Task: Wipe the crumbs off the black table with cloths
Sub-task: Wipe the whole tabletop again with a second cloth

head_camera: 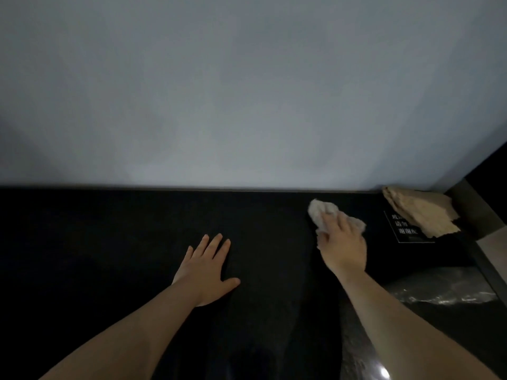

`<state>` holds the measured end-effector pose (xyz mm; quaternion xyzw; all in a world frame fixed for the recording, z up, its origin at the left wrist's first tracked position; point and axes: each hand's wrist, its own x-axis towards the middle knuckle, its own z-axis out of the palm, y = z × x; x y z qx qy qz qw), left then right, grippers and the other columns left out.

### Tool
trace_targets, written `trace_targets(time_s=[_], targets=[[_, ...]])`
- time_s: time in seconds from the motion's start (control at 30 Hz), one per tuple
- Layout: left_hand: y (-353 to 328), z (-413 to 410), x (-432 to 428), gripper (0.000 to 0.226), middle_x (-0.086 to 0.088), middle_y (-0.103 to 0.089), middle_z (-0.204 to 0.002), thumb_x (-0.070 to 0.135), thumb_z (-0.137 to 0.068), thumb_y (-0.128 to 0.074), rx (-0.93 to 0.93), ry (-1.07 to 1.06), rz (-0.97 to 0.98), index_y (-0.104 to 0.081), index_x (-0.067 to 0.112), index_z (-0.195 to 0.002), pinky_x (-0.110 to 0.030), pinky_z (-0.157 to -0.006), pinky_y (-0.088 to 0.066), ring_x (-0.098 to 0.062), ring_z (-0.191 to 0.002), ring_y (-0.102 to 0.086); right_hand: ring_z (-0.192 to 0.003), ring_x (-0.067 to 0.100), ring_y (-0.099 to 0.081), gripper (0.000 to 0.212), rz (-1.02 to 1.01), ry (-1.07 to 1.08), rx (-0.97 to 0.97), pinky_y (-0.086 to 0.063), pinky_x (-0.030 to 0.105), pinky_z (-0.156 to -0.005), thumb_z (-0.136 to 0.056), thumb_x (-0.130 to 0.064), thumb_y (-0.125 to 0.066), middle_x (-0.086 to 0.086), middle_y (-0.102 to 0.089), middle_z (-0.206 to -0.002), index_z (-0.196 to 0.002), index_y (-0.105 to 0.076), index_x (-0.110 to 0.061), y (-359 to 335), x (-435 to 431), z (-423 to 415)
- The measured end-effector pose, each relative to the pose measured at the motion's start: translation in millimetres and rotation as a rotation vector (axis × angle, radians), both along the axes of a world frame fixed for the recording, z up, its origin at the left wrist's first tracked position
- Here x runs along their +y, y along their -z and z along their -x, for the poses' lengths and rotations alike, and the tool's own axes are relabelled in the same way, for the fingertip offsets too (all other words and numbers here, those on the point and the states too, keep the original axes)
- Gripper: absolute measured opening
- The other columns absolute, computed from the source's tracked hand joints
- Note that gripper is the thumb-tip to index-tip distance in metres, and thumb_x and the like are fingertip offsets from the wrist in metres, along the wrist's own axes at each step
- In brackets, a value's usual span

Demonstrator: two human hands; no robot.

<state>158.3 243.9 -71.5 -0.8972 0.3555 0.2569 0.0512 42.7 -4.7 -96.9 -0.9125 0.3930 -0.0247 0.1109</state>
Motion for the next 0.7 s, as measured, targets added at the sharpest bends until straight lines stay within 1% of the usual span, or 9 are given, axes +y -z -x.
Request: trace_targets(time_s=[0.1, 0.2, 0.27, 0.3, 0.4, 0.47, 0.57, 0.63, 0.7], targets=[[0, 3, 1, 0.086, 0.0, 0.017, -0.158, 0.061, -0.092, -0.039, 0.0, -0.011, 0.007, 0.01, 0.023, -0.151, -0.044, -0.118, 0.001, -0.024, -0.145, 0.015, -0.129, 0.035, -0.036, 0.049, 0.037, 0.04, 0.015, -0.039, 0.045, -0.096, -0.091, -0.029, -0.044, 0.008, -0.03, -0.149, -0.139, -0.037, -0.031, -5, 43, -5], [0, 3, 2, 0.085, 0.001, 0.016, -0.159, 0.061, -0.092, -0.04, 0.008, -0.013, 0.019, 0.009, 0.024, -0.151, -0.043, -0.118, 0.001, -0.022, -0.146, 0.015, -0.132, 0.031, -0.037, 0.051, 0.009, -0.439, -0.043, -0.036, 0.045, -0.1, -0.09, -0.025, -0.043, 0.004, -0.028, -0.152, -0.14, -0.036, -0.036, -1, 103, 4], [1, 1, 4, 0.084, 0.001, 0.015, -0.159, 0.06, -0.092, -0.04, 0.0, 0.005, 0.028, 0.008, 0.025, -0.151, -0.042, -0.118, 0.001, -0.021, -0.146, 0.014, -0.133, 0.028, -0.039, 0.048, 0.053, -0.628, -0.077, -0.035, 0.044, -0.102, -0.092, -0.028, -0.041, 0.001, -0.034, -0.15, -0.14, -0.039, -0.033, 2, 93, 12], [2, 1, 6, 0.083, 0.001, 0.015, -0.159, 0.06, -0.092, -0.039, -0.007, 0.018, 0.031, 0.007, 0.025, -0.151, -0.042, -0.118, 0.0, -0.021, -0.146, 0.014, -0.132, 0.027, -0.041, 0.048, 0.096, -0.569, -0.065, -0.037, 0.042, -0.1, -0.092, -0.032, -0.037, 0.002, -0.036, -0.149, -0.141, -0.039, -0.032, 4, 75, 12], [4, -1, 13, 0.08, 0.002, 0.015, -0.159, 0.059, -0.094, -0.036, -0.018, 0.06, 0.042, 0.008, 0.025, -0.151, -0.041, -0.118, 0.0, -0.021, -0.146, 0.014, -0.136, 0.029, -0.033, 0.052, 0.026, -0.038, -0.018, -0.035, 0.043, -0.103, -0.095, -0.035, -0.04, 0.006, -0.029, -0.152, -0.146, -0.027, -0.03, 2, 37, 13], [3, -3, 16, 0.08, 0.002, 0.015, -0.159, 0.059, -0.094, -0.036, -0.016, 0.089, 0.05, 0.007, 0.025, -0.151, -0.041, -0.118, 0.0, -0.02, -0.146, 0.014, -0.132, 0.033, -0.035, 0.051, -0.014, 0.112, 0.014, -0.037, 0.045, -0.1, -0.094, -0.03, -0.044, 0.008, -0.029, -0.151, -0.143, -0.032, -0.03, -3, 64, 1], [2, -10, 28, 0.082, 0.002, 0.015, -0.159, 0.059, -0.093, -0.038, -0.041, 0.091, 0.065, 0.006, 0.024, -0.152, -0.042, -0.118, 0.001, -0.02, -0.145, 0.015, -0.116, 0.036, -0.053, 0.045, 0.082, -0.244, -0.125, -0.047, 0.048, -0.084, -0.084, -0.02, -0.053, 0.011, -0.048, -0.139, -0.128, -0.053, -0.03, 2, 138, -11], [-1, -16, 42, 0.081, 0.001, 0.014, -0.159, 0.059, -0.094, -0.035, -0.067, 0.072, 0.061, 0.006, 0.021, -0.152, -0.043, -0.119, 0.001, -0.018, -0.145, 0.015, -0.122, 0.031, -0.051, 0.044, 0.075, -0.56, -0.107, -0.047, 0.046, -0.091, -0.086, -0.024, -0.05, 0.008, -0.05, -0.139, -0.13, -0.053, -0.029, 6, 146, -7], [-3, -24, 60, 0.076, 0.001, 0.013, -0.159, 0.058, -0.096, -0.029, -0.084, 0.072, 0.034, 0.005, 0.019, -0.152, -0.044, -0.118, 0.002, -0.017, -0.146, 0.014, -0.122, 0.028, -0.052, 0.044, 0.082, -0.487, -0.127, -0.049, 0.04, -0.09, -0.088, -0.027, -0.045, 0.01, -0.052, -0.136, -0.131, -0.051, -0.024, 6, 115, -8]])
